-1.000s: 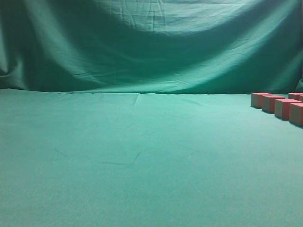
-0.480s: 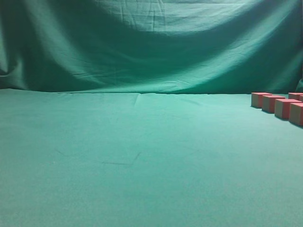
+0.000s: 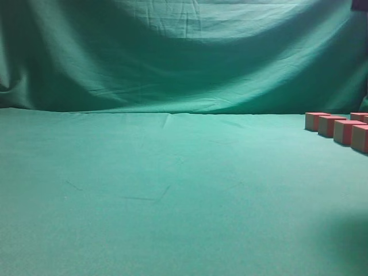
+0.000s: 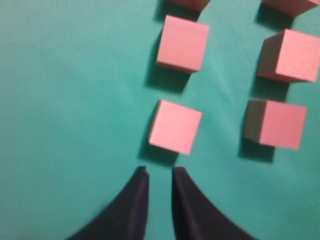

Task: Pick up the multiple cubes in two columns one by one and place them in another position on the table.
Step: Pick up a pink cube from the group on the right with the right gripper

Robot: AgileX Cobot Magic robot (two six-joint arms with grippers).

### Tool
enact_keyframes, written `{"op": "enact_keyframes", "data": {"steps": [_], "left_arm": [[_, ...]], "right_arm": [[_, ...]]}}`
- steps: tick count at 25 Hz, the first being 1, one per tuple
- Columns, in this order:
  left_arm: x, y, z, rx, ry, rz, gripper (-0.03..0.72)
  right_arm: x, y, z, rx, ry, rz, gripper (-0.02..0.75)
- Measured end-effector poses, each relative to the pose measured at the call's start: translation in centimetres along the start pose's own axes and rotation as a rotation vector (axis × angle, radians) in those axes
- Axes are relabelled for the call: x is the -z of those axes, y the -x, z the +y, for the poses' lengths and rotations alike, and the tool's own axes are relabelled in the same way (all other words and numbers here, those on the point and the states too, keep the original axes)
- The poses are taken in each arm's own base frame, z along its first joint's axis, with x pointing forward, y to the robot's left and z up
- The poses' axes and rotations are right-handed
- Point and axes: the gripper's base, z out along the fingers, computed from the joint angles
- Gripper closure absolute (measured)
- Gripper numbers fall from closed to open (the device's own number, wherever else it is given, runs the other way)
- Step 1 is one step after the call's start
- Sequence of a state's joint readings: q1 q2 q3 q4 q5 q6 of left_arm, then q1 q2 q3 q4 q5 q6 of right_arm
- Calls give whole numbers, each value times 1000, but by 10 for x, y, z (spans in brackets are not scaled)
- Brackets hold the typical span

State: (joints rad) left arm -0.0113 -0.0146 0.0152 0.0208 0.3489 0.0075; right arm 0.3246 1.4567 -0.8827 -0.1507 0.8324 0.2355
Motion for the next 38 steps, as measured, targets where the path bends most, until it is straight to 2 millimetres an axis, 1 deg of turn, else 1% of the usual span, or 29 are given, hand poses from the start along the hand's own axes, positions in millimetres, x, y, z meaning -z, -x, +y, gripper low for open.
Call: {"op": "enact_keyframes", "data": {"steps": [1, 3, 6, 7, 8, 9, 13, 18, 29, 31, 35, 36, 37, 38], "left_arm": [[0, 0, 0, 0, 0, 0, 688], [0, 0, 0, 0, 0, 0, 688], [0, 0, 0, 0, 0, 0, 688], [0, 0, 0, 0, 0, 0, 688], [0, 0, 0, 0, 0, 0, 688], [0, 0, 0, 0, 0, 0, 688], [0, 0, 0, 0, 0, 0, 688], [0, 0, 0, 0, 0, 0, 688], [0, 0, 0, 0, 0, 0, 688], [0, 0, 0, 0, 0, 0, 688], [0, 0, 0, 0, 0, 0, 688], [0, 0, 0, 0, 0, 0, 688], [0, 0, 0, 0, 0, 0, 688], [0, 0, 0, 0, 0, 0, 688]], "right_arm": [[-3, 2, 1, -6, 2, -5, 539], [-7, 5, 2, -9, 3, -19, 423], [-10, 9, 0, -38, -14, -54, 265], [-10, 10, -1, -51, -26, -67, 224], [-9, 11, -2, -63, -37, -78, 206], [-9, 11, -3, -74, -44, -85, 220], [-12, 12, -4, -102, -58, -81, 220], [-31, 13, -9, -125, -75, -11, 220], [-69, 14, -4, -114, -72, 69, 220], [-73, 15, -3, -113, -69, 72, 220], [-74, 17, -2, -113, -62, 57, 220], [-75, 17, -2, -112, -62, 57, 292], [-75, 17, -2, -112, -62, 57, 330], [-76, 17, -2, -112, -62, 59, 386]]}}
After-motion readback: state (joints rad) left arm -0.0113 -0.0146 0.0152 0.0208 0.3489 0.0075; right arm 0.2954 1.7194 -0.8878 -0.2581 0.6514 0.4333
